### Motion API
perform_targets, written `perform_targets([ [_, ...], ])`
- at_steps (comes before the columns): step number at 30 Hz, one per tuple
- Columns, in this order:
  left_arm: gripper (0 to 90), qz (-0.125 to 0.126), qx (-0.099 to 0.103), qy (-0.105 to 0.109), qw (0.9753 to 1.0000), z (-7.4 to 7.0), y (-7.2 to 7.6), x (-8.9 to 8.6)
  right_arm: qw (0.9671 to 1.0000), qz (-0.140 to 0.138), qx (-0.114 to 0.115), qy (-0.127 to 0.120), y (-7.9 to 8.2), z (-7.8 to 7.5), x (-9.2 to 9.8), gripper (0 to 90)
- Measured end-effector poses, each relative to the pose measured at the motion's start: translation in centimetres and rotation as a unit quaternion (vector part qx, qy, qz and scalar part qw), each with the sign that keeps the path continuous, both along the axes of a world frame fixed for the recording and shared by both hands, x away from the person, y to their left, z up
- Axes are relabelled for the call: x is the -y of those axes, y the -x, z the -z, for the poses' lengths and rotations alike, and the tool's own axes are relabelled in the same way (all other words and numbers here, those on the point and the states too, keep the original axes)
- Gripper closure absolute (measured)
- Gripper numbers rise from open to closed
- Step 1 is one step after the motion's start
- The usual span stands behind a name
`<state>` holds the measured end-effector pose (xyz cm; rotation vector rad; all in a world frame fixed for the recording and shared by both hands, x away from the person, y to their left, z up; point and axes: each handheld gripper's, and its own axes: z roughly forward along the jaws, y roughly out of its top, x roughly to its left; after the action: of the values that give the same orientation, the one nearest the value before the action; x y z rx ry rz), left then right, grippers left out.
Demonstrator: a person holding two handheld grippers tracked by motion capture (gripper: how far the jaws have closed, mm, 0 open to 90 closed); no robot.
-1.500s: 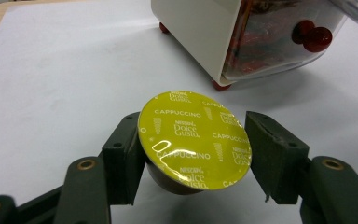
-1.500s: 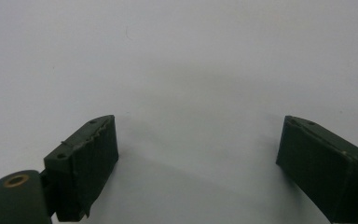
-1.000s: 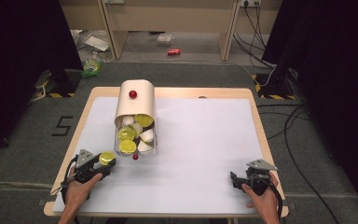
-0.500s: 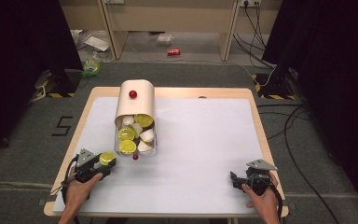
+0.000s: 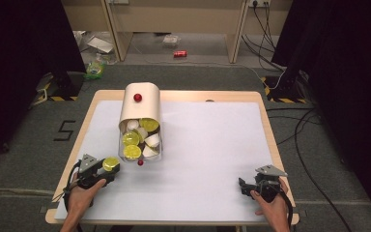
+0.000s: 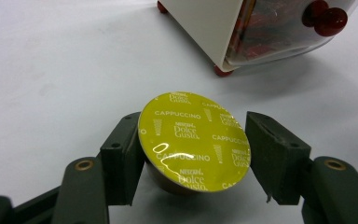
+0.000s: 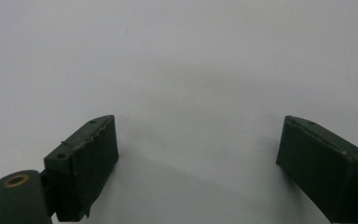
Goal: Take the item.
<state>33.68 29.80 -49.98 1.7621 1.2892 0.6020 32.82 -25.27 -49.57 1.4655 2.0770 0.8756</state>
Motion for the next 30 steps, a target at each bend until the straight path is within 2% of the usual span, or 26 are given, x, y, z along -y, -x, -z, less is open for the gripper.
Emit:
perform_targets([
  [9,36.6,0.001,-0.001,-0.002,1.0000,0.0,0.0,0.0,1.0000,0.000,0.000,0.000,0.0,0.0,0.0,12.6],
  [19,28.8,0.000,0.002,0.002,1.0000,-0.1,0.1,0.0,1.0000,0.000,-0.001,-0.001,0.0,0.0,0.0,12.6],
  [30,24.2,-0.002,0.024,0.003,0.9997,-1.2,0.6,0.0,1.0000,0.000,0.000,-0.001,0.0,0.0,0.0,12.6],
])
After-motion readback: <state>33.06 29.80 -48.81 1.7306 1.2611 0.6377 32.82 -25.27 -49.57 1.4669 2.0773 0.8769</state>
